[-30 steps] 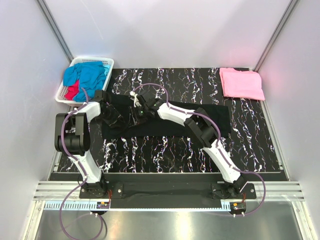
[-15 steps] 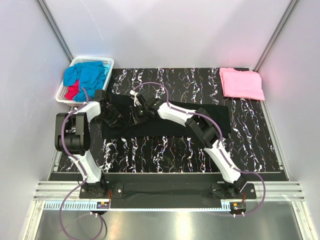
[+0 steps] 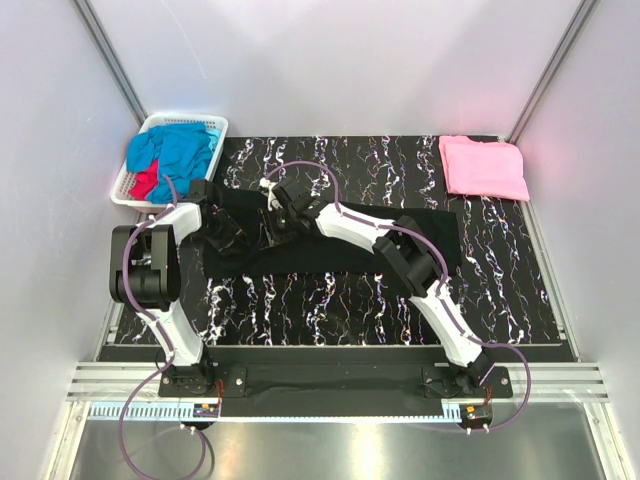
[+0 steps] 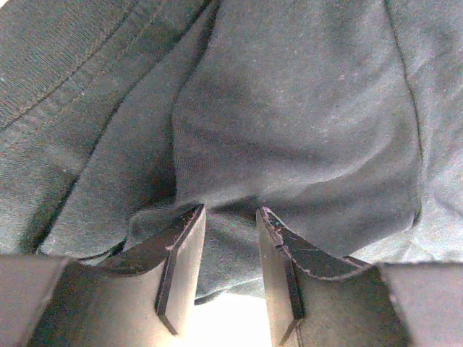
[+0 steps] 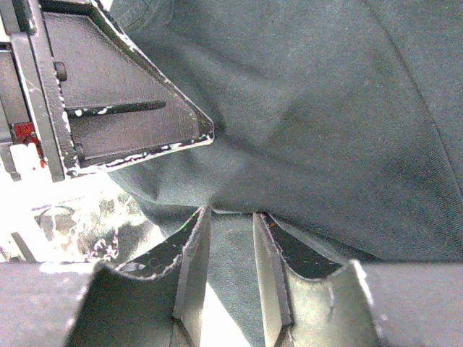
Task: Fold and stack the t-shirts
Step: Fold the tshirt
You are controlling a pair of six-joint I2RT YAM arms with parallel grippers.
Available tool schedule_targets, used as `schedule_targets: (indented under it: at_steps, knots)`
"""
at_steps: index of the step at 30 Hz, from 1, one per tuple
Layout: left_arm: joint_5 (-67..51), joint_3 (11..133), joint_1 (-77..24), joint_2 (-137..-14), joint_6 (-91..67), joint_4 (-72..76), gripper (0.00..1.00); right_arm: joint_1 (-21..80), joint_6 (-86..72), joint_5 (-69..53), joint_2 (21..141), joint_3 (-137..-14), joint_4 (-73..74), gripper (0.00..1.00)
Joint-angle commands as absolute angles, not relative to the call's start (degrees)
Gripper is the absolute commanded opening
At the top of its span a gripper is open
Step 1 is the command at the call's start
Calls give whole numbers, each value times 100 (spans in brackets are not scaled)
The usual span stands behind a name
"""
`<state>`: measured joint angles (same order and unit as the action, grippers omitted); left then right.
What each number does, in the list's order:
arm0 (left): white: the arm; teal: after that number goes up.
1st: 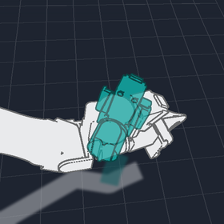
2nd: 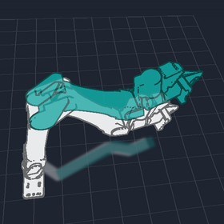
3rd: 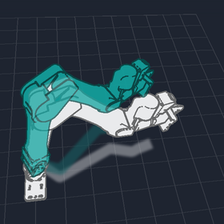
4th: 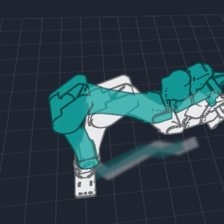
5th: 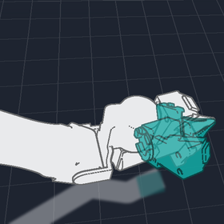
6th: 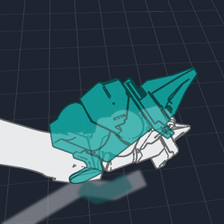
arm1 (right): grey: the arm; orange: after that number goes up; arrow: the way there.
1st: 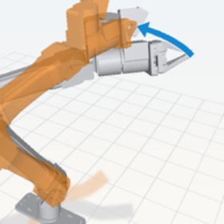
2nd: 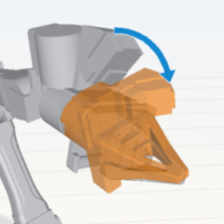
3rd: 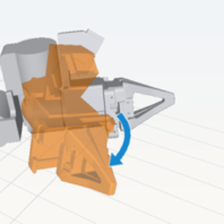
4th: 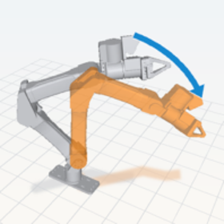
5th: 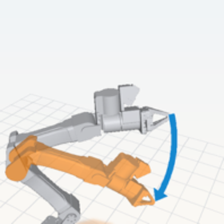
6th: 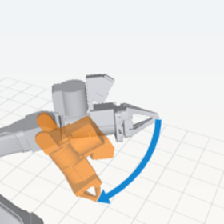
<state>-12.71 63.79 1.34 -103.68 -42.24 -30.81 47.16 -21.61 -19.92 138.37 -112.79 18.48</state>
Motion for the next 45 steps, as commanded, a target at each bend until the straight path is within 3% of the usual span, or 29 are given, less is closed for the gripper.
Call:
schedule_targets:
  at_steps: [1,39,42,44,45]
  knots:
    - [-967,6653,193,-10512,-3885,-2452,41,4808,-2048,-1864,13772,-11373,1846,36]
    - [-967,6627,193,-10477,-3876,-2479,40,4834,-1977,-1811,14502,-12419,2303,35]
    - [-976,6636,193,-10485,-3876,-2478,40,4843,-1986,-1767,14590,-12498,2303,29]
    - [-976,6653,193,-10494,-3867,-2461,40,4843,-1995,-1740,14651,-12551,2329,5]
    - [-984,6662,193,-10485,-3858,-2470,40,4843,-1995,-1688,14660,-12577,2347,0]
